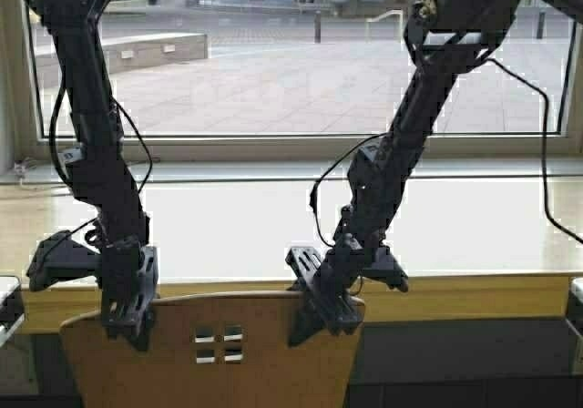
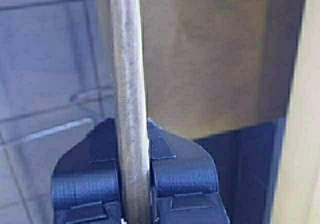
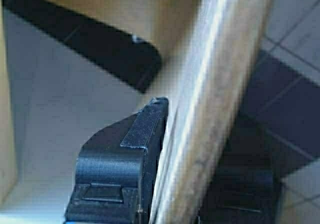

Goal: Push the chairs under the table

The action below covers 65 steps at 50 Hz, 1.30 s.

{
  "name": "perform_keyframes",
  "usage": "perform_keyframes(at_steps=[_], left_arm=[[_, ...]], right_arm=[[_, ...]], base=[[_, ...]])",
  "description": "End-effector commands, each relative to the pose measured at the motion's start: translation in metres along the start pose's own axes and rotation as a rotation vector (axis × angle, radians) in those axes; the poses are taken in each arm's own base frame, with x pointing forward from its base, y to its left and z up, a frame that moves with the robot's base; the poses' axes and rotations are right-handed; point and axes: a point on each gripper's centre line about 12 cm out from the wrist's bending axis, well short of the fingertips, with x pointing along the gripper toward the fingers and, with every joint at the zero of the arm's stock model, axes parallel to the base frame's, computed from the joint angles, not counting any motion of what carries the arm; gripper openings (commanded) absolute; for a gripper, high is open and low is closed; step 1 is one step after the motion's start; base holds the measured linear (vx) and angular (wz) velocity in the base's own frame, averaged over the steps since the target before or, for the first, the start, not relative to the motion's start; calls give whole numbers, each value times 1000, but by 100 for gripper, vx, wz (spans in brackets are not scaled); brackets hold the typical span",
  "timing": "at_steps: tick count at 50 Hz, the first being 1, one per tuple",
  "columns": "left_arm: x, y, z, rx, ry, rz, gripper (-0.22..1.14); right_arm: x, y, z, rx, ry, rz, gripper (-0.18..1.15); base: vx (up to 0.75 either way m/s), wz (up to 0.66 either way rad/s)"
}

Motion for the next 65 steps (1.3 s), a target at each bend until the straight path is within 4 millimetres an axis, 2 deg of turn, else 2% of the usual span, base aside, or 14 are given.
perform_keyframes(at_steps=[1,18,35,39,47,51,55,65], left_arm=[[9,-24,-3,-2,4,-63,4],[15,-25,-2,-8,1,-66,4],[11,-20,-1,3,9,-47,7],[9,-23,-2,32,12,-54,21],[6,-25,-3,64,22,-54,69],[0,-23,-4,67,37,-33,90],[-8,-25,-5,65,55,-22,100],[-36,-35,-2,74,68,-44,100]], right_arm=[[8,-15,-5,-80,7,-40,6],[10,-15,-5,-85,3,-39,6],[2,-1,-7,-170,-1,-25,9],[1,2,-7,-172,0,-18,23],[-7,15,-9,-169,8,9,82],[-12,20,-10,-167,7,19,103],[-19,24,-11,-166,0,27,104],[-49,48,-14,-178,-29,74,103]], base=[[12,0],[11,-1],[8,-1],[3,-1],[0,0],[-3,-1],[-4,-2],[-4,-2]])
